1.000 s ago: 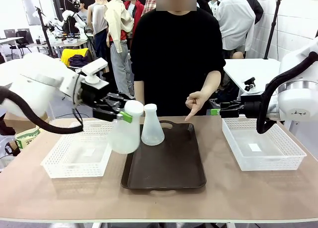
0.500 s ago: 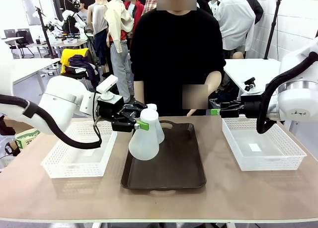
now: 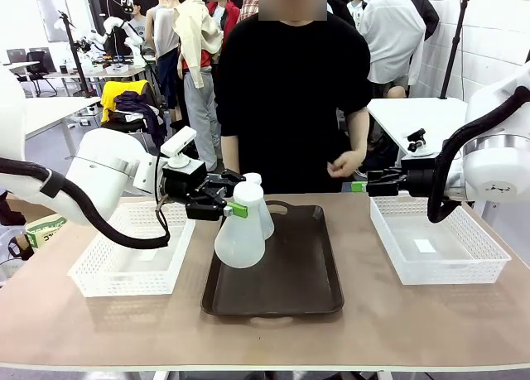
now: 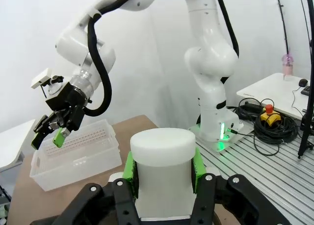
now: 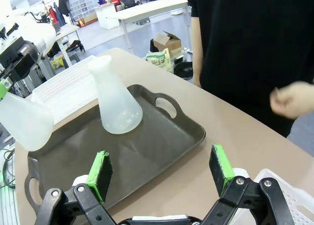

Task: Prepare the laboratory tools.
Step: Place the picked Big flask upright in the Handle tray as directed by the person.

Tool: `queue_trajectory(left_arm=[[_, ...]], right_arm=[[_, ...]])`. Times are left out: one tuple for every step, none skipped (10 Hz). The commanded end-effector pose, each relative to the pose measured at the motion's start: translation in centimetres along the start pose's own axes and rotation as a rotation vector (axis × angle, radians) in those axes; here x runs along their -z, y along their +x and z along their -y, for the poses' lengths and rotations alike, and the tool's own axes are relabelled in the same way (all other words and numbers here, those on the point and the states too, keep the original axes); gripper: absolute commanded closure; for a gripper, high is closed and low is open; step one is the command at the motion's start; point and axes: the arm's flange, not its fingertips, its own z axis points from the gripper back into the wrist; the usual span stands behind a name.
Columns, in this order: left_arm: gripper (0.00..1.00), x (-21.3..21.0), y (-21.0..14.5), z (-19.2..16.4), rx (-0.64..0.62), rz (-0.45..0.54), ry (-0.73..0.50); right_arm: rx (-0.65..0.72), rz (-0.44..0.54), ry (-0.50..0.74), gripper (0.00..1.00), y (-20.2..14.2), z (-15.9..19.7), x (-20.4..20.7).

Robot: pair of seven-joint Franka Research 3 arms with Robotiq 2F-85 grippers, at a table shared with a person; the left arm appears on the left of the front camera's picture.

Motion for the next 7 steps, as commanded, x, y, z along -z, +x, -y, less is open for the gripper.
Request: queue_trajectory(left_arm=[[1.00,0.6,-0.5,-0.6,0.011,0.044,0.023],[1.00,1.7,-1.4,-1.1,0.016,0.063,0.042],[1.00,2.8,-2.6,-1.6,0.006,0.053,0.066],[1.00,3.2,-3.6,-2.0,-0.017,0.078,0.071],[1.00,3.3,-4.4,-2.2,-0.039,0.089,0.093],[1.00,3.5,-4.8,-2.4,-0.040,0.094,0.106],[1.00,3.6,-5.2,-2.7,-0.025,0.097,0.111]], right_arm=[[0.002,-0.002,-0.001,0.00,-0.1,-0.1,0.0],[0.002,-0.002,-0.001,0.00,-0.1,-0.1,0.0],[0.002,-0.002,-0.001,0.00,-0.1,-0.1,0.0],[0.002,-0.002,-0.001,0.00,-0.1,-0.1,0.0],[0.002,-0.002,-0.001,0.00,-0.1,-0.1,0.0],[0.002,-0.002,-0.001,0.00,-0.1,-0.1,0.0],[0.002,-0.002,-0.001,0.00,-0.1,-0.1,0.0]])
